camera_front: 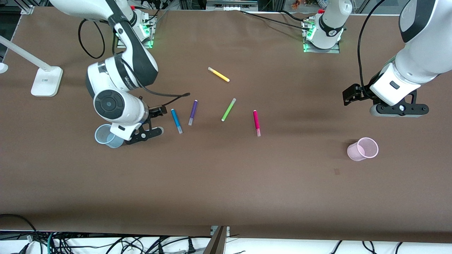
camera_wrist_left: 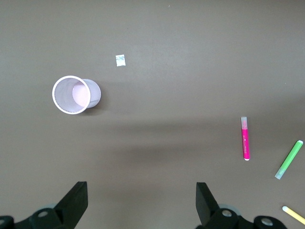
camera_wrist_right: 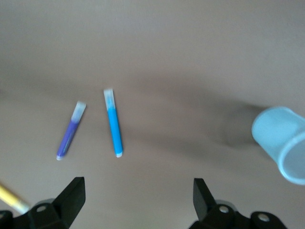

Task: Place pink and blue markers in matching cups
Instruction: 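Lower the open right gripper over the blue marker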

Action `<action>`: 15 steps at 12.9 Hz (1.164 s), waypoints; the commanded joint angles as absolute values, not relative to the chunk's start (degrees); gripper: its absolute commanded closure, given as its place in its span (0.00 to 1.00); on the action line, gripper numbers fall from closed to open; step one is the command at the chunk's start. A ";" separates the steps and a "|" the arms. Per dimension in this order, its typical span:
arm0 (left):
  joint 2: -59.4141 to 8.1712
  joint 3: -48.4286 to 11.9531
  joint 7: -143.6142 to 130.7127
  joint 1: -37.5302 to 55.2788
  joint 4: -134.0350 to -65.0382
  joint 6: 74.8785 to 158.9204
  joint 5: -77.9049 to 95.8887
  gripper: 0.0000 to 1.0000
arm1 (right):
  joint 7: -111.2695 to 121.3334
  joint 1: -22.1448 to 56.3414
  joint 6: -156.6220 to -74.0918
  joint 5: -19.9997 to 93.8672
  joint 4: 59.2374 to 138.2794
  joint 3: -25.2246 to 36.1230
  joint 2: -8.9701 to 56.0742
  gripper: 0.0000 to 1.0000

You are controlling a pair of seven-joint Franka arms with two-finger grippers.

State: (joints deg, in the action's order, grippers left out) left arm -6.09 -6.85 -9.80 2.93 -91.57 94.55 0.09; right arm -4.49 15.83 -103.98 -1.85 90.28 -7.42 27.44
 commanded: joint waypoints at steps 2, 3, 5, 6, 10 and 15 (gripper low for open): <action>-6.86 -7.12 -8.44 2.37 -89.82 93.34 -0.09 0.00 | -6.32 16.96 -115.55 -1.41 98.60 -7.12 27.07 0.00; -6.86 -7.12 -8.44 2.46 -89.82 93.34 -0.09 0.00 | -6.85 17.40 -117.58 -1.41 99.66 -7.12 27.68 0.00; -6.86 -7.12 -8.44 2.37 -89.82 93.34 -0.09 0.00 | -6.86 18.28 -121.18 -1.41 101.85 -7.12 28.39 0.00; -6.86 -7.12 -8.44 2.37 -89.82 93.34 -0.09 0.00 | -6.86 18.46 -123.64 -1.41 103.78 -7.12 28.48 0.00; -6.86 -7.12 -8.44 2.37 -89.82 93.34 -0.09 0.00 | -6.77 19.69 -132.52 -1.49 109.07 -7.03 29.52 0.00; -6.86 -7.12 -8.44 2.37 -89.91 93.34 -0.09 0.00 | -6.68 20.21 -140.35 -2.20 110.04 -6.94 33.30 0.00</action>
